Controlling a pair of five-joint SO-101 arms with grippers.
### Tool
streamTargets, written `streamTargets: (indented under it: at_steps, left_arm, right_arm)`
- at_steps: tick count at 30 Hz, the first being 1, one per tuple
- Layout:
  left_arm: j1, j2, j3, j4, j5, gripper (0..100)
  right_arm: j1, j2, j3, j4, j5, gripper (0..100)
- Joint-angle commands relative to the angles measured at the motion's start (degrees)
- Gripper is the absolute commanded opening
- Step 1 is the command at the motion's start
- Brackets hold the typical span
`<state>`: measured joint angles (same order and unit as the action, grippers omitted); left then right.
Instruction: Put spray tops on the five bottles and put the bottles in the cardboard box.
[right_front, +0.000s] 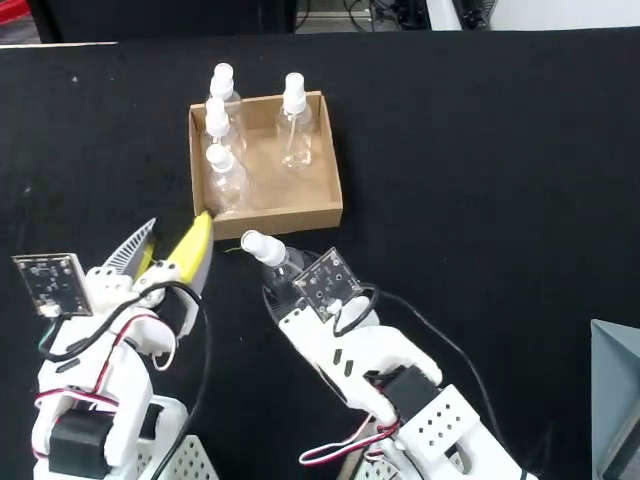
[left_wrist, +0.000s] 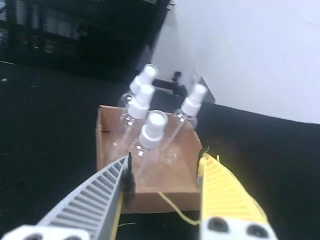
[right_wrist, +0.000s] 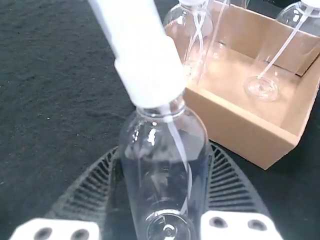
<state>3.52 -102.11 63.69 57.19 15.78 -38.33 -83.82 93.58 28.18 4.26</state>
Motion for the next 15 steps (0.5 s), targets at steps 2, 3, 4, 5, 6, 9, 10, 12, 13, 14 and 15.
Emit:
streamTargets:
  at_steps: [2, 3, 4, 5, 6, 9, 10, 12, 13, 14, 15]
  left_arm:
    - [-4.44, -0.35, -0.31, -0.35, 3.52, 20]
    - [-5.41, -0.35, -0.31, -0.44, 3.69, 20]
    - [-6.11, -0.35, -0.22, -0.44, 3.69, 20]
    - [-6.46, -0.35, -0.22, -0.44, 3.69, 20]
    - [-6.55, -0.35, -0.13, -0.44, 3.69, 20]
    - [-6.37, -0.35, 0.04, -0.35, 3.69, 20]
    - [-6.37, -0.35, 0.66, -0.44, 3.69, 20]
    - [-6.37, -0.35, 1.45, -1.23, 3.69, 20]
    - [-6.64, -0.35, 1.98, -2.02, 3.69, 20]
    - [-6.81, -0.35, 2.77, -2.81, 3.69, 20]
    - [-6.81, -0.35, 3.56, -3.87, 3.69, 20]
  right_arm:
    - [1.67, -1.27, -1.19, -1.76, -0.44, 14.9]
    - [1.58, -1.27, -1.54, -1.85, -0.44, 14.9]
    - [1.49, -1.27, -1.98, -1.85, -0.44, 14.9]
    - [1.49, -1.27, -2.42, -1.85, -0.44, 14.9]
    - [1.49, -1.27, -2.86, -1.85, -0.53, 14.9]
    - [1.23, -1.27, -3.82, -1.85, -2.73, 14.9]
    - [1.23, -1.27, -4.0, -1.85, -3.43, 14.9]
    - [1.23, -1.27, -4.26, -1.85, -4.04, 14.9]
    - [1.14, -1.27, -4.26, -1.85, -4.04, 14.9]
    - [1.14, -1.27, -4.35, -1.85, -4.04, 14.9]
    - [1.14, -1.27, -4.35, -1.85, -4.04, 14.9]
